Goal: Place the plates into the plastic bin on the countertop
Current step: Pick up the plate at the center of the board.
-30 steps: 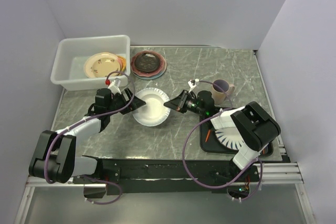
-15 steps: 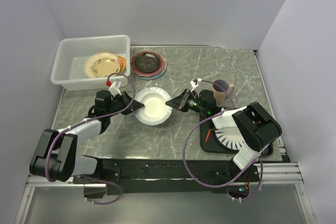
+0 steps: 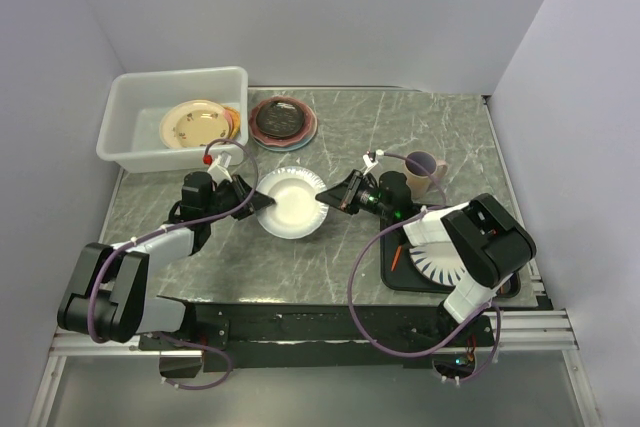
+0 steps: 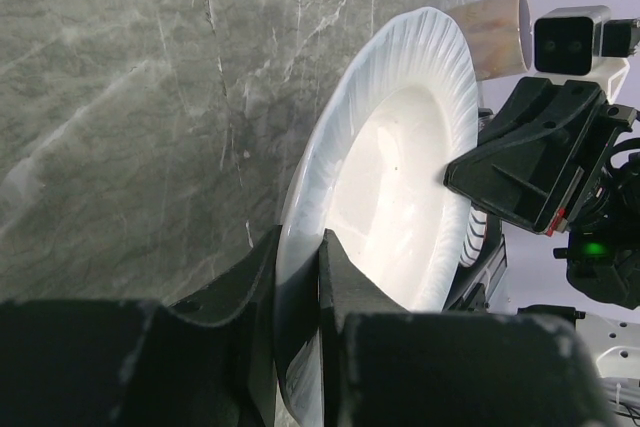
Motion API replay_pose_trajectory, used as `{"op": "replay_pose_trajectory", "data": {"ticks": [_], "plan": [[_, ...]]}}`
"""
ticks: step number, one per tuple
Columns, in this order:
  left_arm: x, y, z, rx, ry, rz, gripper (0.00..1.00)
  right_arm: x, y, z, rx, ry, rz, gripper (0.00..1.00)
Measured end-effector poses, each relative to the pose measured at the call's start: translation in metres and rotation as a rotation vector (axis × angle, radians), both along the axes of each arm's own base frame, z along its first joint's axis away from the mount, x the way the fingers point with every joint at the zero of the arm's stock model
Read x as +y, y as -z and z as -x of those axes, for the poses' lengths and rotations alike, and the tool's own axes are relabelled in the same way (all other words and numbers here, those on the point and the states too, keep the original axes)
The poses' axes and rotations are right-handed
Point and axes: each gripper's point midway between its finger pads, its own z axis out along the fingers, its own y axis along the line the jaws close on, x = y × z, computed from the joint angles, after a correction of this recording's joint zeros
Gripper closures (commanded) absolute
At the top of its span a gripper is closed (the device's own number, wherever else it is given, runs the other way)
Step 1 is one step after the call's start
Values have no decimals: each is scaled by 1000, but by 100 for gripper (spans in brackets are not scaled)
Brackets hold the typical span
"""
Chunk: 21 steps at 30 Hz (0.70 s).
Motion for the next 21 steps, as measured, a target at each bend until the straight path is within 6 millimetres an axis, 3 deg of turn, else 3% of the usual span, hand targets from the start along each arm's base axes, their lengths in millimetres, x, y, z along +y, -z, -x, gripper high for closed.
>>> {"op": "replay_pose_trajectory", "data": {"ticks": [7, 21], "plan": [[-1, 1, 1, 5, 1, -5, 99, 0, 4, -1, 3, 0, 6, 65], [0, 9, 2, 29, -16, -21, 99, 4, -4, -1, -27, -17, -13, 28]]}}
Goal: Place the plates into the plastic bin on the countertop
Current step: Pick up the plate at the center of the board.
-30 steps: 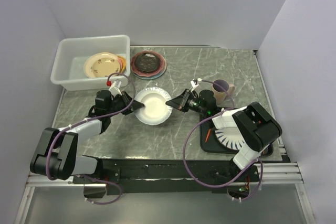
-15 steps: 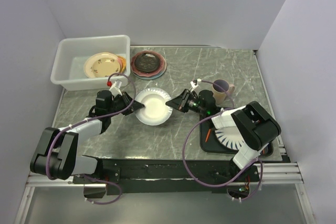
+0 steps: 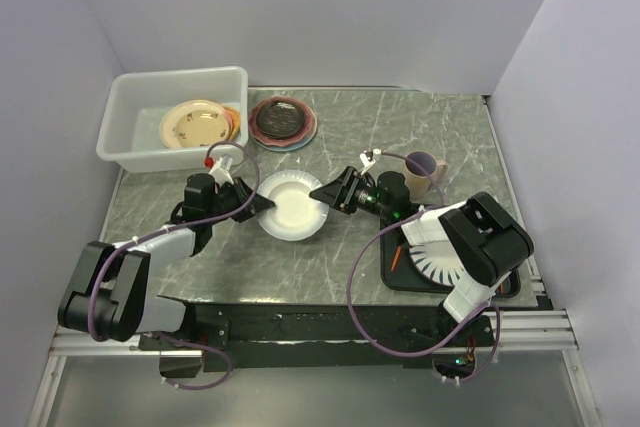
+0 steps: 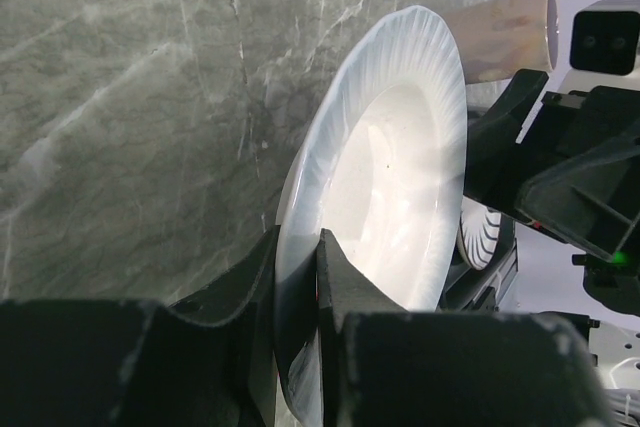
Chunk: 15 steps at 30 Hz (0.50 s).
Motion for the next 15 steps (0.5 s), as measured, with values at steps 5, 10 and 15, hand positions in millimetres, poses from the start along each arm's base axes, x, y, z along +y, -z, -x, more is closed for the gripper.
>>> {"op": "replay_pose_trajectory", "data": {"ticks": [5, 10, 15], "plan": [[1, 6, 2, 13, -6, -5, 99, 0, 0, 0, -3, -1, 2, 20], [2, 12, 4, 33, -10, -6, 99, -1, 4, 0, -4, -2, 17, 16], [2, 13, 5, 39, -12, -5, 99, -1, 4, -1, -6, 3, 21, 15]]}}
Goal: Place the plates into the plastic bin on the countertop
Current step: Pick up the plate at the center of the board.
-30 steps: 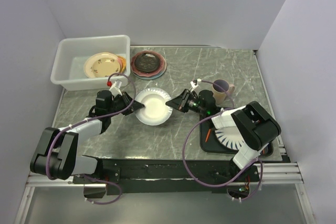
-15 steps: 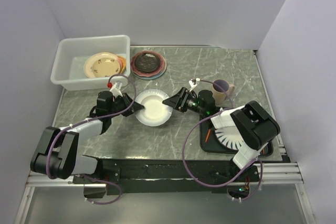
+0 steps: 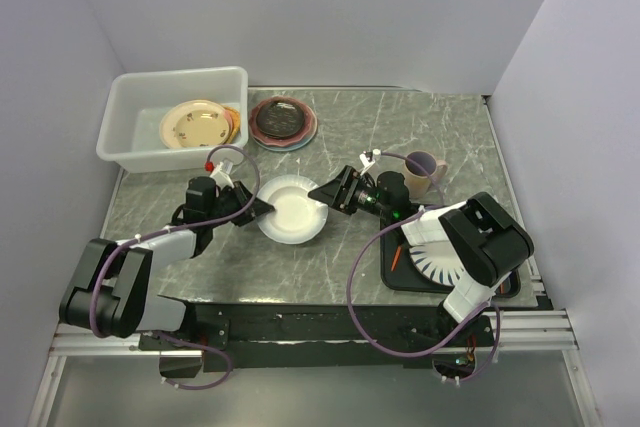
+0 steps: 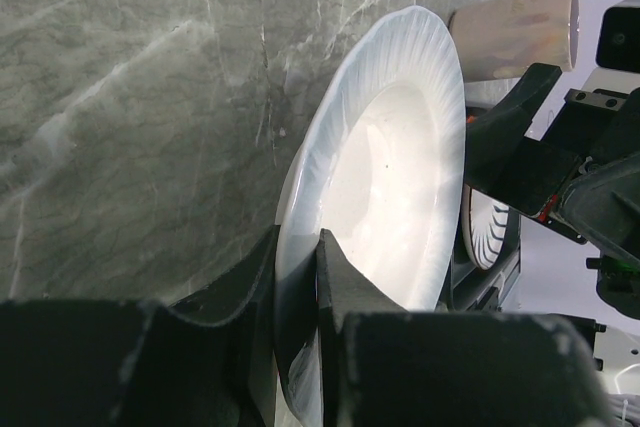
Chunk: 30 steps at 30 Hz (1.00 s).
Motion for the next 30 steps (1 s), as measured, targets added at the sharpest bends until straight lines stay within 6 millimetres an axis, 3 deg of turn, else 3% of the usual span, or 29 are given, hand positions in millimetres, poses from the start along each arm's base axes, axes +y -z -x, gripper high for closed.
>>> {"op": "replay_pose_trajectory", "data": {"ticks": [30], "plan": [[5, -4, 1, 22, -44, -42, 99, -4, 0, -3, -14, 23, 29, 10]]}}
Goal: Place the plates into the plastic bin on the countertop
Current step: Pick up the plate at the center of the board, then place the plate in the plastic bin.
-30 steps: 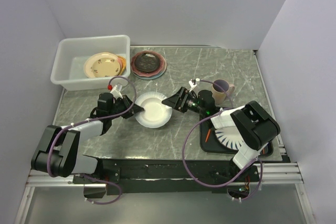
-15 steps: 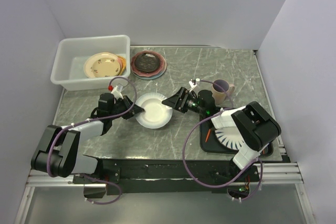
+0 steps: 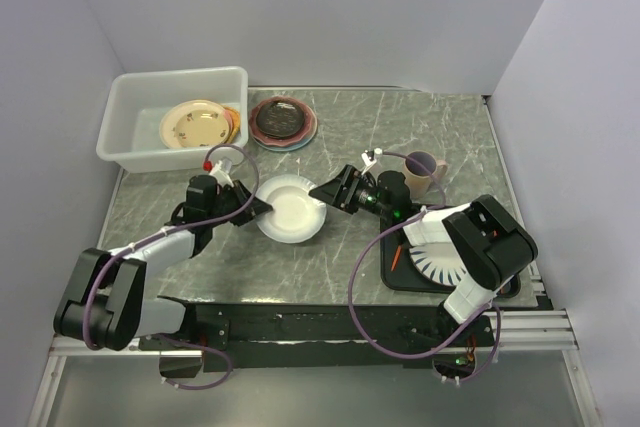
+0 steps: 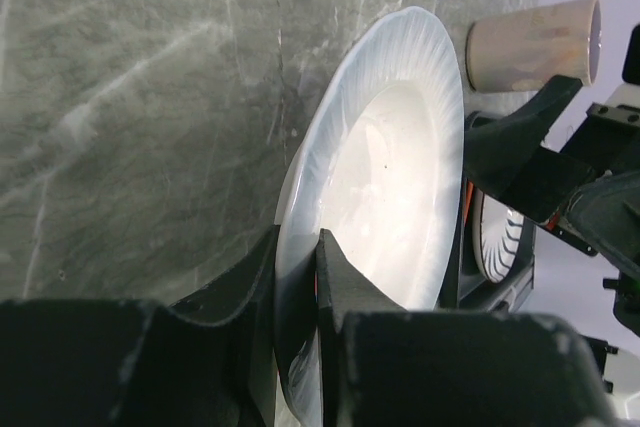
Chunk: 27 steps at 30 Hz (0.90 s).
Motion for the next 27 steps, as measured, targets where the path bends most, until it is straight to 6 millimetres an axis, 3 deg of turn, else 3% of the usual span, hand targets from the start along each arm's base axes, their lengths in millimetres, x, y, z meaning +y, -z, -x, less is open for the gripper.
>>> {"op": "replay_pose_trajectory", "data": {"ticks": [5, 16, 27], "plan": [[3, -17, -15, -31, -29, -30, 99, -2, 2, -2, -4, 17, 16, 8], [3, -77, -59, -163, -62, -60, 99, -7, 6, -7, -2, 36, 34, 7], [21, -101, -116, -183, -120, -86, 99, -12, 6, -12, -5, 48, 35, 7]]}}
